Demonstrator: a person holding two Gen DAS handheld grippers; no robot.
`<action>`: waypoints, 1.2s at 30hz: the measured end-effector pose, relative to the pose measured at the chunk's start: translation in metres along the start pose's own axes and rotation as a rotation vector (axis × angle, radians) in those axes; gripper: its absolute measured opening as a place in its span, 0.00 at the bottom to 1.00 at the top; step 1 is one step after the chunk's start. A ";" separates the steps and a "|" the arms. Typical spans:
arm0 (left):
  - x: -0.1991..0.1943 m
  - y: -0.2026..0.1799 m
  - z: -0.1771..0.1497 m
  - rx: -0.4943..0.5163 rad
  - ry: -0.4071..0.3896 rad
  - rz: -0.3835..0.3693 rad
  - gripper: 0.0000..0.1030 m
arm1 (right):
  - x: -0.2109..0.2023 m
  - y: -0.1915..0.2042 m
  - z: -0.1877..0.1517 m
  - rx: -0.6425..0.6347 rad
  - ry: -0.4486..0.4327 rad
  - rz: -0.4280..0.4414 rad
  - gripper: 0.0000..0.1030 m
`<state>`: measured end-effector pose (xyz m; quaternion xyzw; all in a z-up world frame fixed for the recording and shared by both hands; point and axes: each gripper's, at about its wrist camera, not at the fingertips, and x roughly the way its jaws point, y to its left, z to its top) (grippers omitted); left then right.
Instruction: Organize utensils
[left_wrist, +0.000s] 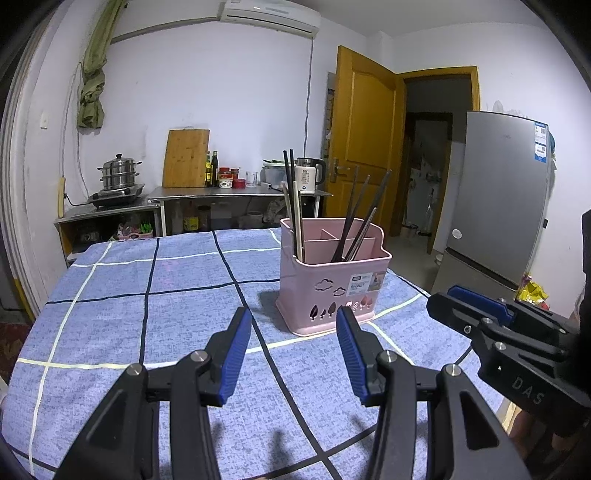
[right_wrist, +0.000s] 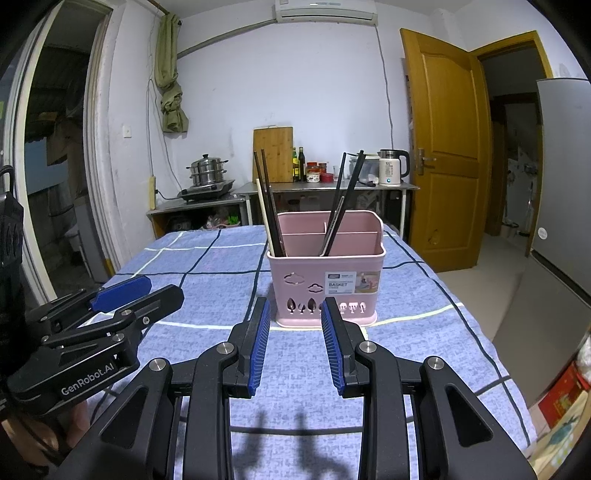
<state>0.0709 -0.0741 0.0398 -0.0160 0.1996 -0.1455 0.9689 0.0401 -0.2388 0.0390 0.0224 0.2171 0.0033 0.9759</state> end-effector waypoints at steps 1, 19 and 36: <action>0.000 0.000 0.000 0.000 0.000 0.002 0.49 | 0.000 0.000 0.000 -0.002 0.000 0.000 0.29; 0.001 0.001 0.001 -0.007 0.004 0.003 0.49 | 0.001 0.001 0.001 -0.008 0.008 0.002 0.29; 0.002 0.002 0.001 -0.005 0.004 0.001 0.49 | 0.003 0.002 0.002 -0.012 0.010 0.003 0.29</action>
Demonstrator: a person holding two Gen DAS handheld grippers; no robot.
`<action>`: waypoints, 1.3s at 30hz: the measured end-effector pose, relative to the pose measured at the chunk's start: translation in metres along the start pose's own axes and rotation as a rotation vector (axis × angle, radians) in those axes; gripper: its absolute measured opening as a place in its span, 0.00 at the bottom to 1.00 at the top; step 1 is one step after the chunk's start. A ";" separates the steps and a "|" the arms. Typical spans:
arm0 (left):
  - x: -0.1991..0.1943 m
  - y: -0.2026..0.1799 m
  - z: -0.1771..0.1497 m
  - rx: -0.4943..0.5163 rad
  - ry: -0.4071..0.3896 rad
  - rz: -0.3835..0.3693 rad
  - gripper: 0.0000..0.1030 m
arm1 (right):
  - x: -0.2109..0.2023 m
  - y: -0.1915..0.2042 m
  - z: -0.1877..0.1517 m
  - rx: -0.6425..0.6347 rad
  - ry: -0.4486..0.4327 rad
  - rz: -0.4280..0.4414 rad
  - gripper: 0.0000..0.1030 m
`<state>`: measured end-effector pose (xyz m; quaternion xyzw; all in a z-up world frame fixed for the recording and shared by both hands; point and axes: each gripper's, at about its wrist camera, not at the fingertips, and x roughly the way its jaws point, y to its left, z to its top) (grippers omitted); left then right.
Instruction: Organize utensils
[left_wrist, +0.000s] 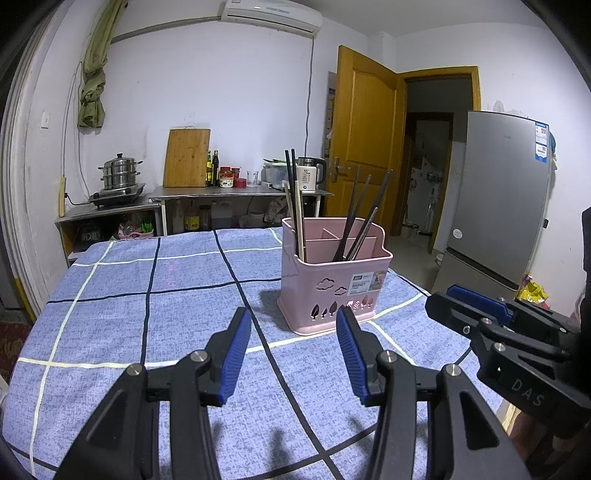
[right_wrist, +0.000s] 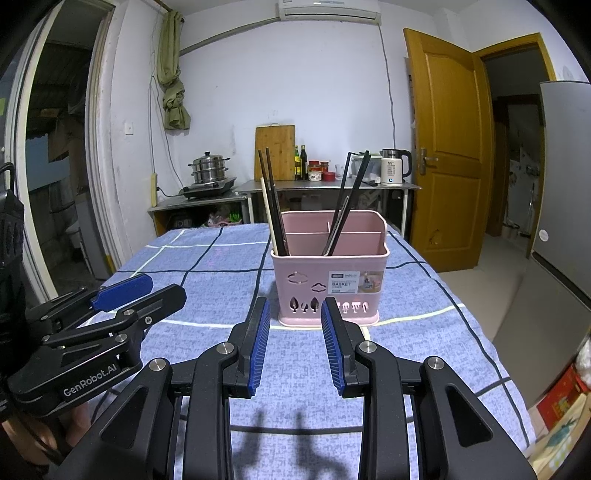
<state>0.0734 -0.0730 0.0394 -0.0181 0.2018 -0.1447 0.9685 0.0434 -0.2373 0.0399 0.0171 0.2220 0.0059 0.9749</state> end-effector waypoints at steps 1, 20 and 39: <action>0.000 0.000 0.000 -0.003 0.001 -0.002 0.49 | 0.000 0.000 0.000 0.001 0.000 0.000 0.29; 0.001 0.001 -0.004 -0.007 0.021 -0.006 0.49 | 0.000 0.000 0.000 0.000 0.005 0.002 0.29; -0.003 -0.006 -0.005 0.030 0.009 0.012 0.49 | -0.001 0.000 -0.002 0.002 0.009 0.002 0.29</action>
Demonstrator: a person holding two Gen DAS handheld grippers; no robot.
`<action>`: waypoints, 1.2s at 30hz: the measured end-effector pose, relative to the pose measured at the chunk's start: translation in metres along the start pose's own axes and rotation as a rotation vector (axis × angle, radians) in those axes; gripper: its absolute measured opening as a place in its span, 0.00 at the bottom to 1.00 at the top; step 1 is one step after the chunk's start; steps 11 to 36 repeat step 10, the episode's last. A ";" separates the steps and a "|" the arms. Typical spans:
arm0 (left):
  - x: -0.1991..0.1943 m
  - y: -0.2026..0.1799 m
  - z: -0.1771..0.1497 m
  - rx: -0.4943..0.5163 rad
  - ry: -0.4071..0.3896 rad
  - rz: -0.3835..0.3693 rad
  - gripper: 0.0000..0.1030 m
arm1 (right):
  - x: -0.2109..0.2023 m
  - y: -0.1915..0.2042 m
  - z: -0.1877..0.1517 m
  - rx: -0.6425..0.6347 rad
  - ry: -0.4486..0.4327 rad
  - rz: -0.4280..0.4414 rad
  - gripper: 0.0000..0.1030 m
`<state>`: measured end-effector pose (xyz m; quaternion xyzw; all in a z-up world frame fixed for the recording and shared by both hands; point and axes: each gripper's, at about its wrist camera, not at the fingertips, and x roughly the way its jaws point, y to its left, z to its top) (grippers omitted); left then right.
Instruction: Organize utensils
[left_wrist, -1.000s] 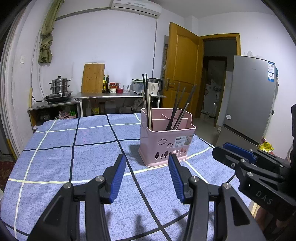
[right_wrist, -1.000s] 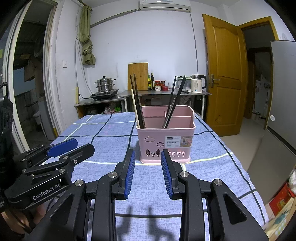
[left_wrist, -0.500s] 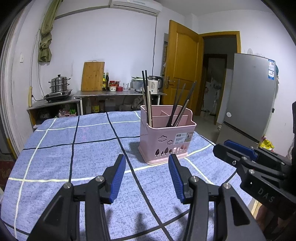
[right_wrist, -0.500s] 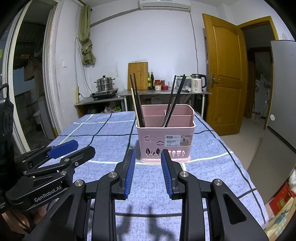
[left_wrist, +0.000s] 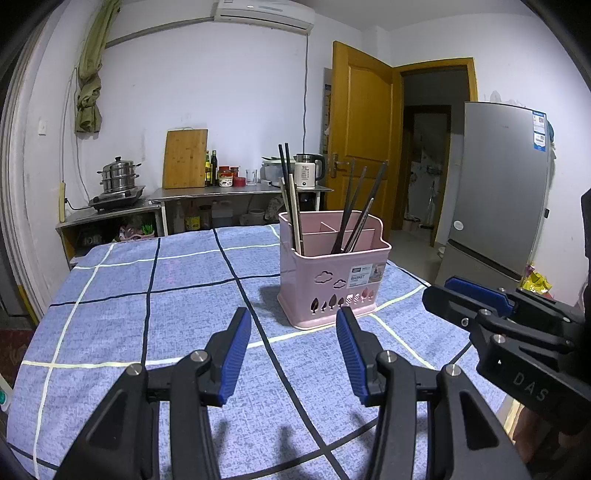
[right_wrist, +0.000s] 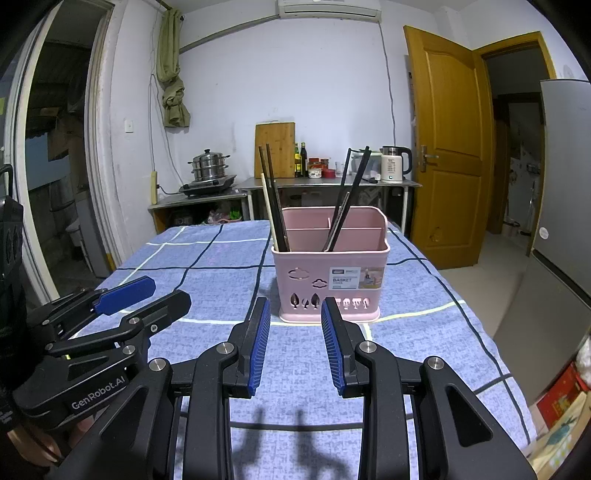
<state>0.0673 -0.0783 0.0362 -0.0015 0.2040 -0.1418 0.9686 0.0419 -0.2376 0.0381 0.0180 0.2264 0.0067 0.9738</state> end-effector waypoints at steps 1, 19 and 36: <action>0.000 0.000 0.000 0.000 0.001 -0.001 0.49 | 0.000 0.000 0.000 -0.001 0.000 -0.001 0.29; 0.000 0.003 0.000 -0.012 0.002 -0.006 0.49 | -0.002 0.001 -0.001 0.000 0.004 0.001 0.29; 0.000 0.003 0.000 -0.012 0.002 -0.006 0.49 | -0.002 0.001 -0.001 0.000 0.004 0.001 0.29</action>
